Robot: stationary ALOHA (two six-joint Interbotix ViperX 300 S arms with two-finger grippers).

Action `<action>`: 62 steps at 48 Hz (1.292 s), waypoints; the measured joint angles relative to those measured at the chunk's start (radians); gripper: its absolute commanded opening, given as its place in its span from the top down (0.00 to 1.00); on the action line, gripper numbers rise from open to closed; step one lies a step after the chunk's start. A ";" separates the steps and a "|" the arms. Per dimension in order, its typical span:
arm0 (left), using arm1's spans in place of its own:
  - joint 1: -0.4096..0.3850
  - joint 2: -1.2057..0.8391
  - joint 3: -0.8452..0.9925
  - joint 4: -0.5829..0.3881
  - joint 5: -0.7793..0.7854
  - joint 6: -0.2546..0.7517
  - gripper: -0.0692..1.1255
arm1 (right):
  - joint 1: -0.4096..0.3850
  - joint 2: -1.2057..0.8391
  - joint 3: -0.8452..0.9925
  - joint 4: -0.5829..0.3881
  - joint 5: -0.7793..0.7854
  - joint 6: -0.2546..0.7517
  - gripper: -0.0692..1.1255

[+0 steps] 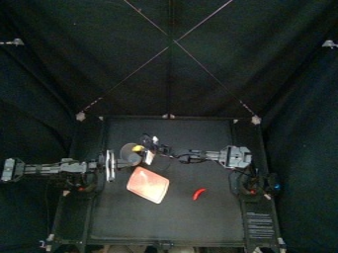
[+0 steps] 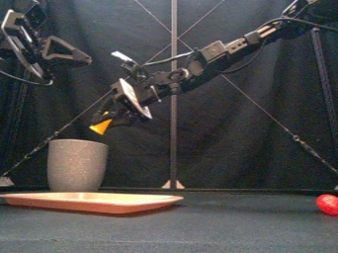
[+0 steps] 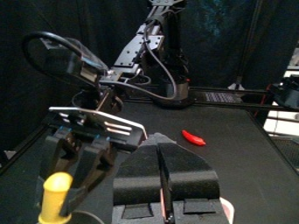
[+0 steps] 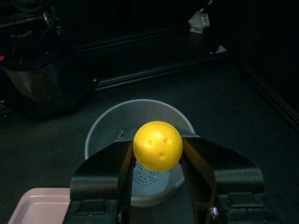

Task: Pick the yellow can then place it in the grey bowl
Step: Drop yellow can in the grey bowl and return to neutral

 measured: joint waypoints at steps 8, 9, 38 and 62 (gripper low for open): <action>0.000 0.000 0.000 0.002 0.000 0.000 0.97 | 0.014 0.048 -0.095 -0.008 0.086 -0.003 0.20; 0.000 0.000 0.002 0.000 0.000 0.000 0.97 | 0.014 0.049 -0.101 -0.008 0.092 -0.002 0.19; 0.000 0.000 0.000 0.002 0.002 0.000 0.97 | -0.029 -0.232 0.307 0.034 -0.201 0.002 0.14; 0.002 0.000 0.002 0.002 0.002 0.000 0.97 | -0.060 -0.558 0.801 0.017 -0.580 -0.003 0.14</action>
